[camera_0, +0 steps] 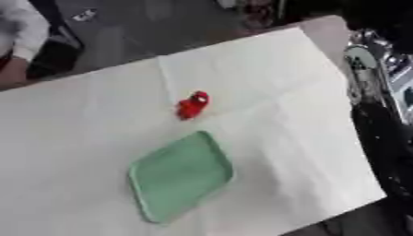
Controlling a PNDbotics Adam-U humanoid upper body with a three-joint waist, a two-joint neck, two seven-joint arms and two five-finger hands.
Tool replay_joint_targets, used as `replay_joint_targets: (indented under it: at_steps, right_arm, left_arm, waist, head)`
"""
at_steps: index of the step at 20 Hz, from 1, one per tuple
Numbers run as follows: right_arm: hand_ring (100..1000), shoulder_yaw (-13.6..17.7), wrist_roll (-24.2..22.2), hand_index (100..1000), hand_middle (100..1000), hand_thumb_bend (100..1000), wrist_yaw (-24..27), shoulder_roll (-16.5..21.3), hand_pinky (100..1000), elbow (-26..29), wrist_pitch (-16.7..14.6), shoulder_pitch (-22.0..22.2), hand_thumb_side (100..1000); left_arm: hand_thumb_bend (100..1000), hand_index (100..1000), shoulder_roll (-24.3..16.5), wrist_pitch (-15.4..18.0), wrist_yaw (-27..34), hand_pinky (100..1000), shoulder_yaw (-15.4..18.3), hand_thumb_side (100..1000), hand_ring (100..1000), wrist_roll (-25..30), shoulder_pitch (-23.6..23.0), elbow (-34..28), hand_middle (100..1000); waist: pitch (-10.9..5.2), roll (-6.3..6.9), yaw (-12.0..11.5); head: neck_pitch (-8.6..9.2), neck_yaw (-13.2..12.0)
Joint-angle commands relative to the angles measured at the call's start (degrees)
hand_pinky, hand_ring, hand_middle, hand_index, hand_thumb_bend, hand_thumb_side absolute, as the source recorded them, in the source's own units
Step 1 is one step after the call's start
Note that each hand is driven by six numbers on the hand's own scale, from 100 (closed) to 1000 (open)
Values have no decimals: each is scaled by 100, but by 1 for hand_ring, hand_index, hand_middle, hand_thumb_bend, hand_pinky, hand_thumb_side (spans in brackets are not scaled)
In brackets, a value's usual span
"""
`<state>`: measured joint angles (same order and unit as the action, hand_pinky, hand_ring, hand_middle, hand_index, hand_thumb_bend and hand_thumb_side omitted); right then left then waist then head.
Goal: Pick up objects on the table and place them in the box.
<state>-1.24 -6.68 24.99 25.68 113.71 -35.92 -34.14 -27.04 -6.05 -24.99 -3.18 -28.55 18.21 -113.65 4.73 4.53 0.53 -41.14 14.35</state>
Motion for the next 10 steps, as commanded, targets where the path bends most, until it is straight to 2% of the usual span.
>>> replay_joint_targets:
  at_steps: [1,10]
  right_arm:
    - [373,23,25,501,427,100,-24,82,225,88,-5,-123,470]
    - [373,30,46,501,427,100,-46,75,226,88,15,-124,468]
  left_arm:
    - [310,810,-110,-6,-12,322,55,795,485,-2,49,-94,640]
    - [309,810,-121,4,-7,323,55,794,485,-8,54,-94,641]
  waist:
    - [-58,-11,-7]
    - [-61,-15,-5]
  head:
    - [-22,-48]
    - [-20,-27]
